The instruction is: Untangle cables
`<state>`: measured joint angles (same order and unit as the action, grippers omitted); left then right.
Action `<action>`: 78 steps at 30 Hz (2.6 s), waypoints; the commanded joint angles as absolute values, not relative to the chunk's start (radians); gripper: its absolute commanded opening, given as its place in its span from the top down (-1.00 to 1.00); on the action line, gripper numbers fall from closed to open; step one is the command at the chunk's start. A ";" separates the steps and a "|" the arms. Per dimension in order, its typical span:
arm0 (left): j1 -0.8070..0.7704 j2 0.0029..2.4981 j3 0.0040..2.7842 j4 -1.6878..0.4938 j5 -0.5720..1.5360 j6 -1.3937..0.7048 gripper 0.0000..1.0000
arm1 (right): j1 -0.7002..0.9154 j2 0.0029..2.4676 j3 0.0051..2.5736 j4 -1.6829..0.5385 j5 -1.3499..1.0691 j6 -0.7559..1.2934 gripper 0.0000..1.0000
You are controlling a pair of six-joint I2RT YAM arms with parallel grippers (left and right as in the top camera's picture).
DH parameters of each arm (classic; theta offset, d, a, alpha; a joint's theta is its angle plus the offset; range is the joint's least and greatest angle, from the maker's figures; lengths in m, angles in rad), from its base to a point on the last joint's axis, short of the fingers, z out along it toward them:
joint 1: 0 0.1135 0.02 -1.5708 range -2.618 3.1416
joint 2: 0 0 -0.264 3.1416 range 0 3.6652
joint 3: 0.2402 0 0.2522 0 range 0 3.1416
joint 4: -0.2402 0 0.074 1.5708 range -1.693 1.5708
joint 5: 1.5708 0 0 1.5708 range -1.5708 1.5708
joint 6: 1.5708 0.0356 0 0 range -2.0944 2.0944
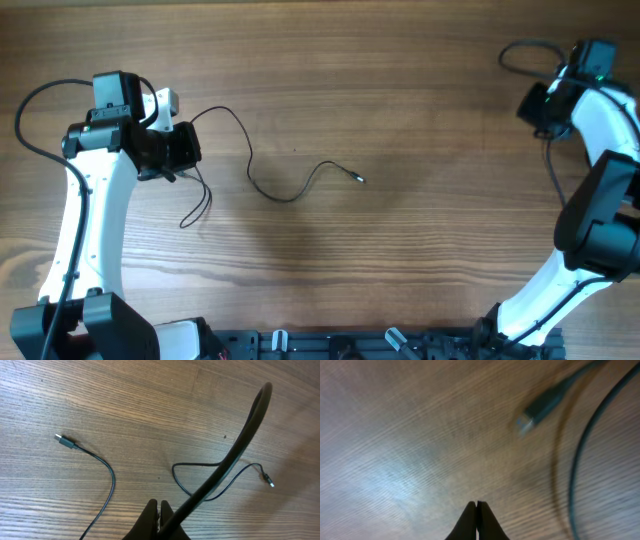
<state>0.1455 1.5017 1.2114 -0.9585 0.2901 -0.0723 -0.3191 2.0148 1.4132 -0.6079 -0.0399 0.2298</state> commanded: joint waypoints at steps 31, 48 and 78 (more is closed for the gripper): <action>0.141 1.500 1.208 -0.963 0.325 -0.060 0.92 | -0.869 2.127 1.204 -0.356 0.084 0.421 0.92; 0.141 1.500 1.208 -0.963 0.325 -0.060 0.92 | -0.449 2.085 1.325 -0.323 -0.282 0.133 -0.99; 0.336 1.322 1.453 -1.087 0.398 -0.068 0.27 | 0.345 1.524 1.327 -0.917 -0.697 -0.224 -0.99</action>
